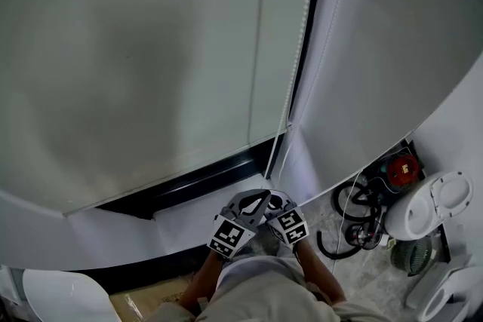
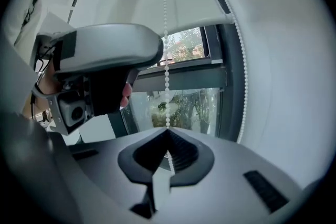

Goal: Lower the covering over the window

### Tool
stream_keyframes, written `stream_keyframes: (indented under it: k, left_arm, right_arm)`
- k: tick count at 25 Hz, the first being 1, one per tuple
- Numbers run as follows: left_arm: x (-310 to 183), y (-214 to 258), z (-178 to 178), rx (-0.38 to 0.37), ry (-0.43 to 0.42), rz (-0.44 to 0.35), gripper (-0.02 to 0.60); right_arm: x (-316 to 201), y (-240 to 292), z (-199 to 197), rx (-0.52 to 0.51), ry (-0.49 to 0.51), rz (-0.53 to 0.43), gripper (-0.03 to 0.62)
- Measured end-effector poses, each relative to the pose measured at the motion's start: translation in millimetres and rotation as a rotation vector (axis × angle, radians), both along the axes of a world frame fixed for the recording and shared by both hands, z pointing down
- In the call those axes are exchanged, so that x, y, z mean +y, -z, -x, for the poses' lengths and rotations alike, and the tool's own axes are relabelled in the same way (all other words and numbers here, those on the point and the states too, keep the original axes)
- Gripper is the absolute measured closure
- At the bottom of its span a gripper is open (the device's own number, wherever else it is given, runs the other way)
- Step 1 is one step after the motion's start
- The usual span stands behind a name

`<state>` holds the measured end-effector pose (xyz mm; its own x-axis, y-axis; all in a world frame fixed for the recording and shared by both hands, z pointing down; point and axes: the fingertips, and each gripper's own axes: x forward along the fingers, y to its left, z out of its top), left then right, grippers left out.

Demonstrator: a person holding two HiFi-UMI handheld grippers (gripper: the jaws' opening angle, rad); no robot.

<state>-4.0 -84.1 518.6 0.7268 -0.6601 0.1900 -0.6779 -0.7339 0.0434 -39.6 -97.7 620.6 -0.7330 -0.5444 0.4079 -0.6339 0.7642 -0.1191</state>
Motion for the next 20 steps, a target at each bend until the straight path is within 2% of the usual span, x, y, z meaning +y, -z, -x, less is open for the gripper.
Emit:
stream_keyframes:
  k: [6,10,11,13,16,20]
  left_arm:
    - [-8,-11,2,-0.023,0.032,0.017,0.569]
    - [-8,-8,6,-0.015,0.042,0.006,0.569]
    - [-8,-6,7,-0.013,0.044,0.001,0.569]
    - [-7,-3,10,-0.011,0.048,-0.007,0.569]
    - [-5,2,13,-0.006,0.057,-0.015,0.569]
    - [-3,11,18,0.013,0.076,-0.037,0.569]
  right_arm:
    - [-8,-4,-3,0.009,-0.014,0.012,0.597]
    - [-16,-3,-9,0.083,-0.037,-0.032,0.59]
    - [-18,-3,-11,0.108,-0.043,-0.045,0.572]
    - [-19,-2,-14,0.134,-0.046,-0.065,0.497]
    - [-15,4,-20,0.145,-0.052,-0.087,0.447]
    - [-7,21,-28,0.131,-0.066,-0.12,0.434]
